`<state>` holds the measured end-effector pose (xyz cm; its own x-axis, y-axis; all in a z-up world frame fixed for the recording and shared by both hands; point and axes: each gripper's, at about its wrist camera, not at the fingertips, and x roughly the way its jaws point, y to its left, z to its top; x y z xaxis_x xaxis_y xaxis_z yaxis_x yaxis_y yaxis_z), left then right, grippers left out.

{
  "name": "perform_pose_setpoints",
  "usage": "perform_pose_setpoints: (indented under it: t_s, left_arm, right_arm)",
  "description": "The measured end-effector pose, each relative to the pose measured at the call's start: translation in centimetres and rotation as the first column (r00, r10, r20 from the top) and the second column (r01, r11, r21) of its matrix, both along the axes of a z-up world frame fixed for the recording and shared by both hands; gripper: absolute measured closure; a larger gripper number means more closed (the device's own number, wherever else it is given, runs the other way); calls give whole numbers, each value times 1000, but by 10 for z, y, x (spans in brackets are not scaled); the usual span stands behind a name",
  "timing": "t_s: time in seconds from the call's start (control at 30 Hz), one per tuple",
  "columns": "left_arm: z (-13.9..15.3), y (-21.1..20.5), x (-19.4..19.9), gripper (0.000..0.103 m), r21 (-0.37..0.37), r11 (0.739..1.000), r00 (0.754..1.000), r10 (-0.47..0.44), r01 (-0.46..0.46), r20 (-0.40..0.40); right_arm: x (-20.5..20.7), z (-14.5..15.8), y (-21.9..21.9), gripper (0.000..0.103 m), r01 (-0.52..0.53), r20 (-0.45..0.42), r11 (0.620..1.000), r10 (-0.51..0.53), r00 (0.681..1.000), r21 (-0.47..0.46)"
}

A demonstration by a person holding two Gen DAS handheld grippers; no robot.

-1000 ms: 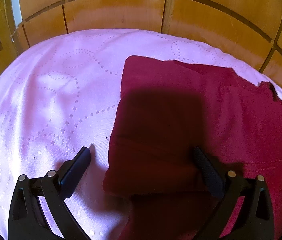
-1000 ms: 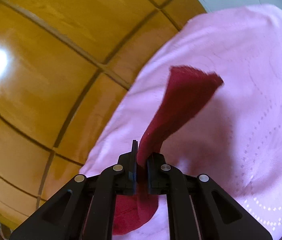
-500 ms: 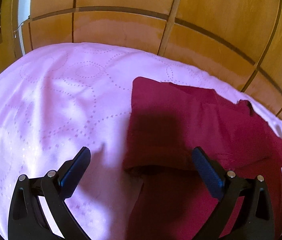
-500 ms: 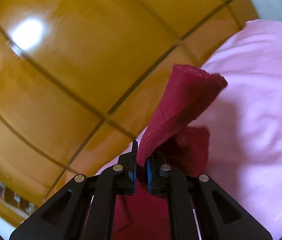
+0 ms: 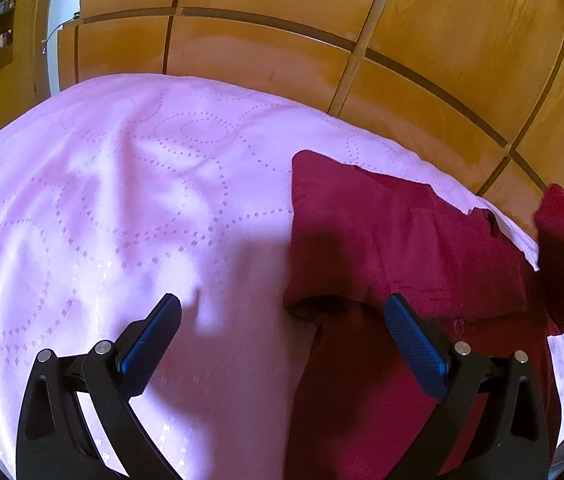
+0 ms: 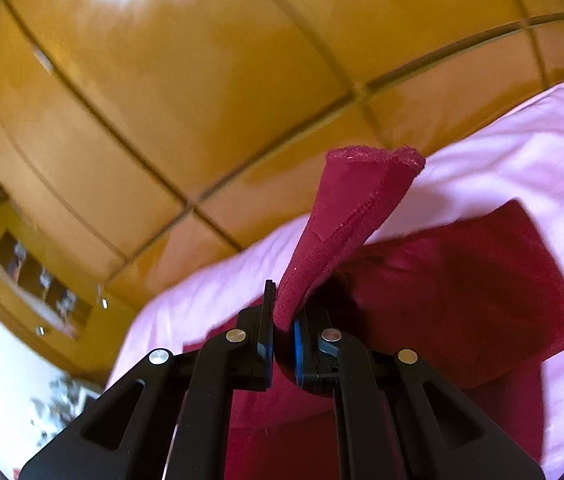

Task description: Fold small clothes

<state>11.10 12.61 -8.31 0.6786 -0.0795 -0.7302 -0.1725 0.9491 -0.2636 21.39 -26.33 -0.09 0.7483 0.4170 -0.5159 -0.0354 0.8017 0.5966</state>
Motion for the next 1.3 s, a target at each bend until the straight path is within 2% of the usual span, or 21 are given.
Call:
perform_pose_setpoints:
  t_s: [0.13, 0.23, 0.27, 0.33, 0.37, 0.47, 0.6, 0.7, 0.8, 0.9, 1.03, 1.13, 1.17, 1.2, 1.23, 1.27, 1.3]
  left_arm:
    - [-3, -2, -1, 2, -9, 1000, 1000, -5, 4, -13]
    - [-4, -6, -1, 2, -8, 1000, 1000, -13, 13, -21]
    - [-4, -8, -1, 2, -9, 1000, 1000, -17, 17, -22]
    - [-3, -12, 0, 2, -12, 1000, 999, -27, 27, -20]
    - [-2, -14, 0, 2, -12, 999, 999, -32, 31, -18]
    - [3, -24, 2, 2, -16, 998, 999, -53, 53, -6]
    - [9, -43, 8, 2, -37, 995, 996, -91, 92, 12]
    - [11, -60, 15, 2, -46, 991, 992, -128, 128, 7]
    - [19, -80, 22, 2, -95, 976, 981, -192, 194, 38]
    - [20, -91, 34, 2, -132, 969, 978, -202, 207, 49]
    - [11, -100, 61, 2, -95, 977, 981, -192, 190, -9]
    - [-1, -110, 81, 3, -62, 977, 975, -207, 202, -85]
    - [-4, -112, 85, 7, -53, 980, 975, -198, 194, -101]
    - [-5, -114, 88, 26, -58, 979, 974, -199, 194, -109]
    - [-7, -115, 90, 44, -70, 977, 971, -211, 204, -114]
    - [-7, -119, 92, 50, -76, 974, 967, -223, 215, -119]
    - [-5, -123, 92, 61, -65, 972, 966, -231, 225, -114]
  right_arm:
    - [2, -28, 45, 96, -92, -47, 987, 86, 995, -129]
    - [-1, -54, 68, 96, -139, -101, 953, 115, 988, -271]
    - [-2, -60, 73, 93, -151, -108, 945, 124, 986, -291]
    - [-8, -70, 77, 66, -179, -115, 936, 151, 982, -302]
    - [-10, -71, 76, 50, -181, -109, 939, 155, 982, -292]
    - [-30, -69, 58, 50, -191, -41, 960, 186, 982, -203]
    - [-56, -72, 36, 50, -179, -12, 962, 180, 984, -206]
    - [-72, -73, 10, 50, -117, -8, 975, 117, 993, -191]
    - [-79, -77, -23, 50, -27, -17, 993, 26, 1000, -112]
    - [-79, -81, -56, 50, 73, -31, 996, -74, 997, -45]
    - [-72, -92, -98, 50, 229, -66, 966, -222, 973, 118]
    - [-62, -112, -128, 52, 327, -138, 904, -300, 944, 276]
    - [-57, -119, -132, 65, 345, -143, 881, -315, 938, 322]
    - [-54, -122, -137, 81, 359, -150, 866, -327, 933, 349]
    - [-51, -123, -141, 88, 377, -158, 854, -343, 926, 358]
    - [-50, -122, -145, 92, 392, -154, 848, -360, 920, 356]
    - [-51, -117, -147, 92, 407, -133, 847, -385, 913, 341]
